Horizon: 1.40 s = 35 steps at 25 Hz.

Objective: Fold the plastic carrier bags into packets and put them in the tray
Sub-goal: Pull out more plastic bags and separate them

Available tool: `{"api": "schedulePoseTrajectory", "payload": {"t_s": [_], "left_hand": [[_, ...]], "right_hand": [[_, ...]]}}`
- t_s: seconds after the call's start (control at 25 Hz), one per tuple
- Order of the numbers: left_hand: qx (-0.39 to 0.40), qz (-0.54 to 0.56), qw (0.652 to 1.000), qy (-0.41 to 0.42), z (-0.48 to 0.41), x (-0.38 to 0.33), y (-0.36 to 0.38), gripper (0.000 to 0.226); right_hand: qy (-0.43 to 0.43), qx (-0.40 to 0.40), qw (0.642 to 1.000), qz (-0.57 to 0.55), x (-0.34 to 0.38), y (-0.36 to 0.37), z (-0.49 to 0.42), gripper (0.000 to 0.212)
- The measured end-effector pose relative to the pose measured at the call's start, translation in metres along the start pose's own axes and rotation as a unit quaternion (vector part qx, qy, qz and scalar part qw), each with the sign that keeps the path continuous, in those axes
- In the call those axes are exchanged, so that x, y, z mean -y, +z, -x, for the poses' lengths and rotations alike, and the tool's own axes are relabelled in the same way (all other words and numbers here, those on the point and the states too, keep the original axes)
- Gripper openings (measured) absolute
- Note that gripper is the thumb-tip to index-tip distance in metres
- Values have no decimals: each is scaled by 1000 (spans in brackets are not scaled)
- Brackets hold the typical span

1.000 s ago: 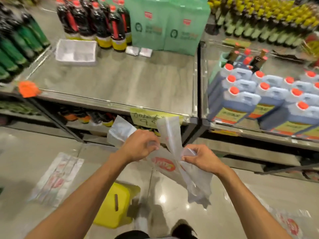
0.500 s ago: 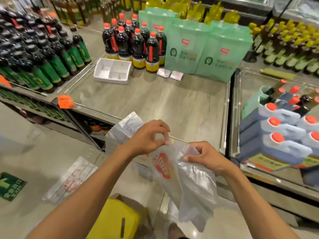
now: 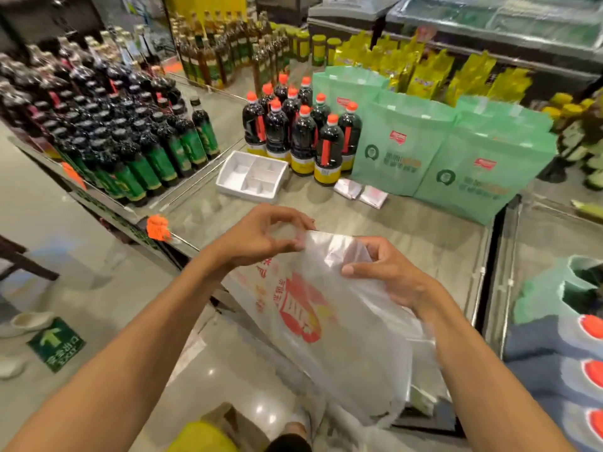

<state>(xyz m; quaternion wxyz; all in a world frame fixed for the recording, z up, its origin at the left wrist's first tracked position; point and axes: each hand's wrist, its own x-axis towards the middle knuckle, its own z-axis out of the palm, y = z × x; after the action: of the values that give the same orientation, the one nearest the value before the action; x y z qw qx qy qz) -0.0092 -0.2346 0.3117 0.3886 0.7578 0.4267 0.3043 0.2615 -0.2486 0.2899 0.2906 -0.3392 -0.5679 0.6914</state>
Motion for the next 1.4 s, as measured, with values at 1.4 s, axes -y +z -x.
{"api": "schedulePoseTrajectory", "payload": {"t_s": [1.4], "left_hand": [[195, -315, 928, 33, -219, 326, 78, 58]], "right_hand": [[250, -295, 788, 479, -204, -166, -131, 66]]}}
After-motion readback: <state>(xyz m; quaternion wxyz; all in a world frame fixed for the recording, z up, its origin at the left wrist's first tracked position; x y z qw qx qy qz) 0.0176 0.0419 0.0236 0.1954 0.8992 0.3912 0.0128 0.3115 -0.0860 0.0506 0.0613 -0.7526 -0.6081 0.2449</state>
